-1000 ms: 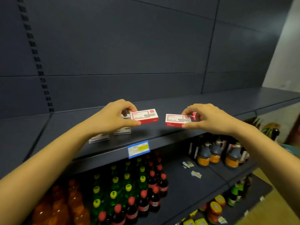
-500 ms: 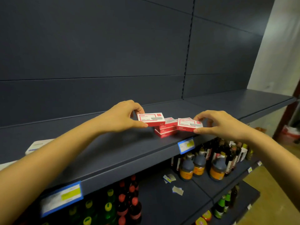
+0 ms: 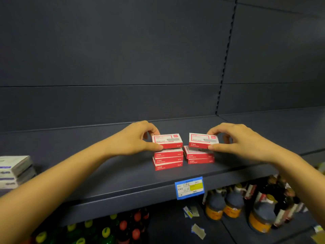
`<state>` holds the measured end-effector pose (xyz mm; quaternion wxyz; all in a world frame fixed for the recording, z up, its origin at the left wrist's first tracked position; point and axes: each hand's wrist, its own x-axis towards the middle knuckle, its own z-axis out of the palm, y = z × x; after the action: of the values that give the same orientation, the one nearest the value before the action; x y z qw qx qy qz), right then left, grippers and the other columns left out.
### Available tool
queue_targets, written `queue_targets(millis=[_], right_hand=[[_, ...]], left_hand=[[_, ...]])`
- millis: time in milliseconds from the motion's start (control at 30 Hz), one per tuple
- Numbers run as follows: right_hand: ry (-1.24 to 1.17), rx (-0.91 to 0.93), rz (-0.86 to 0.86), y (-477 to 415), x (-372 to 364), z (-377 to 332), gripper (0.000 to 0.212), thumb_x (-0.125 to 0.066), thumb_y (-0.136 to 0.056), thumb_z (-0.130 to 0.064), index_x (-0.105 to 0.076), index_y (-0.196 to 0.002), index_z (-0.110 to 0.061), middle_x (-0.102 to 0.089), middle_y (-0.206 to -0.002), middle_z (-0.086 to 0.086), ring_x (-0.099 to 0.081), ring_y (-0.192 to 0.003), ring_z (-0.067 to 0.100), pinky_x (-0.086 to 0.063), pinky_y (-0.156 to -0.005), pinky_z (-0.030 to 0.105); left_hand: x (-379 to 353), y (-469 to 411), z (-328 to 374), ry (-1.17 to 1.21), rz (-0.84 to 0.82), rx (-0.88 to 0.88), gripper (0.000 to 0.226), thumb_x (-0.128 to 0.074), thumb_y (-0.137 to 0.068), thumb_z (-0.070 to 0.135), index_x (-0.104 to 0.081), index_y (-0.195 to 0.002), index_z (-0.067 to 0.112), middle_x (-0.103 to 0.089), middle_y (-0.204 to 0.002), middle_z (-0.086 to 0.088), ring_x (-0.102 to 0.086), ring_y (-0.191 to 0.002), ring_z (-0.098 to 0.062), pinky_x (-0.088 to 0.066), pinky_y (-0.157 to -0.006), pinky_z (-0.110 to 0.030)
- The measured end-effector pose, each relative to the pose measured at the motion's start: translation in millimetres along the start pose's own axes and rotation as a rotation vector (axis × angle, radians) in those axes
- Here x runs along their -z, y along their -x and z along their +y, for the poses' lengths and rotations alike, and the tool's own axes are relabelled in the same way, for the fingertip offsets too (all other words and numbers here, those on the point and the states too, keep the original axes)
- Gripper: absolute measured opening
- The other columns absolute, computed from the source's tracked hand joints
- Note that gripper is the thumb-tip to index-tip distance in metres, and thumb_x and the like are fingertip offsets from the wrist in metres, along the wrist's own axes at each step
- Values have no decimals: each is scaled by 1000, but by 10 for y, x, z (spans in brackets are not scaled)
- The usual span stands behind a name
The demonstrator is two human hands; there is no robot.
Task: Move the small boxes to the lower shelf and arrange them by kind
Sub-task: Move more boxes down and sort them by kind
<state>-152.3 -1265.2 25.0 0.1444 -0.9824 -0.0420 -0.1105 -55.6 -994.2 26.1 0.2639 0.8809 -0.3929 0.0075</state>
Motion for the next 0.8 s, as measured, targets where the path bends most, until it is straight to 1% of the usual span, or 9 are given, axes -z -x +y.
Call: queue_targets(millis=[100, 200, 267, 367, 433, 533, 633, 700, 800], right_hand=[[9, 69, -32, -90, -7, 75, 40, -58, -75, -57, -52, -111, -41, -55, -107, -23, -52, -77, 2, -38, -64, 19], [13, 125, -65, -168, -39, 138, 38, -59, -76, -57, -52, -110, -41, -55, -107, -22, -53, -78, 4, -40, -65, 21], [10, 158, -121, -212, -87, 172, 38, -60, -77, -55, -53, -110, -38, -56, -109, -20, -52, -78, 3, -42, -67, 21], [6, 203, -196, -256, -103, 201, 48, -56, -74, -60, -53, -115, -35, -54, -114, -18, -49, -88, 3, -45, -77, 23], [1, 246, -151, -289, -55, 167, 64, -47, -64, -70, -51, -119, -37, -48, -114, -22, -44, -99, 1, -45, -88, 29], [-41, 375, -56, -346, -6, -9, 74, -36, -59, -77, -51, -120, -38, -47, -114, -24, -45, -106, 2, -44, -88, 29], [-67, 506, -12, -420, -48, -294, 56, -43, -74, -66, -51, -120, -37, -51, -116, -22, -46, -105, 1, -41, -81, 24], [-84, 573, -7, -454, -106, -513, 41, -48, -83, -54, -51, -120, -36, -53, -118, -20, -47, -106, 1, -43, -83, 26], [-105, 669, -8, -487, -198, -880, 34, -49, -89, -45, -51, -121, -34, -55, -118, -18, -50, -109, 4, -45, -89, 31]], left_hand=[[-70, 56, 5, 46, -7, 87, 33, -67, -79, 33, -55, -108, 21, -57, -110, 3, -56, -103, -16, -51, -89, -33], [-124, 100, 47, 75, 47, 126, 33, -67, -79, 32, -55, -108, 23, -57, -109, 7, -54, -101, -10, -48, -75, -12], [-147, 154, 88, 76, 84, 157, 33, -65, -79, 34, -56, -109, 23, -57, -110, 9, -53, -99, -7, -42, -63, -5], [-149, 283, 135, -8, 221, 206, 34, -62, -81, 38, -56, -111, 24, -55, -108, 13, -52, -95, -1, -41, -65, -8], [-104, 400, 165, -86, 336, 219, 33, -61, -83, 37, -57, -111, 22, -56, -106, 12, -52, -88, 1, -41, -66, -7], [-7, 642, 203, -245, 432, 265, 29, -60, -85, 35, -61, -107, 17, -61, -108, 4, -55, -91, -10, -40, -71, -14], [90, 934, 227, -376, 462, 354, 28, -58, -86, 36, -61, -105, 16, -63, -108, 2, -56, -96, -15, -42, -77, -28], [150, 1155, 246, -421, 491, 413, 29, -58, -86, 37, -61, -105, 15, -64, -108, 1, -56, -96, -16, -44, -78, -30], [239, 1503, 264, -508, 528, 494, 34, -56, -86, 39, -60, -110, 15, -62, -110, 0, -55, -95, -16, -44, -80, -30]])
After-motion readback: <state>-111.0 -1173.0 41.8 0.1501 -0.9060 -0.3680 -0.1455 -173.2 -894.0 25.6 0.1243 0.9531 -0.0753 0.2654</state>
